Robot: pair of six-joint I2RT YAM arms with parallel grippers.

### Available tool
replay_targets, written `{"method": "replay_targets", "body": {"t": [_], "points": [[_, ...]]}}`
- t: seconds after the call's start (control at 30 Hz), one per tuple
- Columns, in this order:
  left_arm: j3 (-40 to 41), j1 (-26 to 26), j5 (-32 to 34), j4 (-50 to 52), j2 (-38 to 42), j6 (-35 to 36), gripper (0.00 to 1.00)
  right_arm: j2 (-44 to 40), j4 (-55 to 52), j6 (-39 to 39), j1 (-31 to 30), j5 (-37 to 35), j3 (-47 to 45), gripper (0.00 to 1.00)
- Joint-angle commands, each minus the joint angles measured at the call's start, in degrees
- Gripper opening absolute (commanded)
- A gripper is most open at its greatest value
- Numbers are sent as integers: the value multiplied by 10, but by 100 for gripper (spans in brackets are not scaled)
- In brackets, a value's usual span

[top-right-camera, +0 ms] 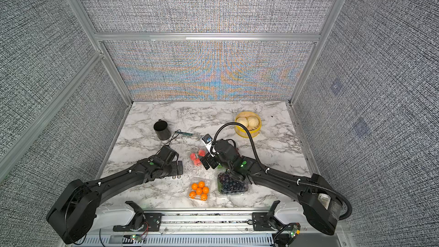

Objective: Label fruit boxes
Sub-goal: Pick up the label sticker from the center of the board.

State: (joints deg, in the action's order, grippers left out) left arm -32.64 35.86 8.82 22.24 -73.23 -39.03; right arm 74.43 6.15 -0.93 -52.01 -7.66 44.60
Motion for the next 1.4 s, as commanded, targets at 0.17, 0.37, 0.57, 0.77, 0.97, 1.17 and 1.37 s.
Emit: {"method": "replay_targets", "body": {"t": [0.17, 0.37, 0.57, 0.77, 0.97, 1.17, 1.37], "points": [[3, 0, 3, 8, -32, 7, 100, -16, 19, -15, 2, 5, -16, 99], [-15, 12, 30, 35, -73, -7, 92, -32, 22, -19, 4, 1, -27, 99], [-24, 28, 36, 29, -102, -16, 92, -61, 28, -22, 7, 2, -46, 99], [-27, 38, 26, 25, -100, -21, 93, -63, 32, -22, 8, 8, -51, 99], [-16, 40, 2, 4, -53, -17, 93, -55, 32, -23, 8, 9, -50, 99], [-28, 42, 1, 13, -36, -3, 92, -54, 28, -27, 10, 4, -50, 99], [-31, 42, 9, 20, -79, 5, 94, -66, 28, -28, 13, 3, -55, 99]]}}
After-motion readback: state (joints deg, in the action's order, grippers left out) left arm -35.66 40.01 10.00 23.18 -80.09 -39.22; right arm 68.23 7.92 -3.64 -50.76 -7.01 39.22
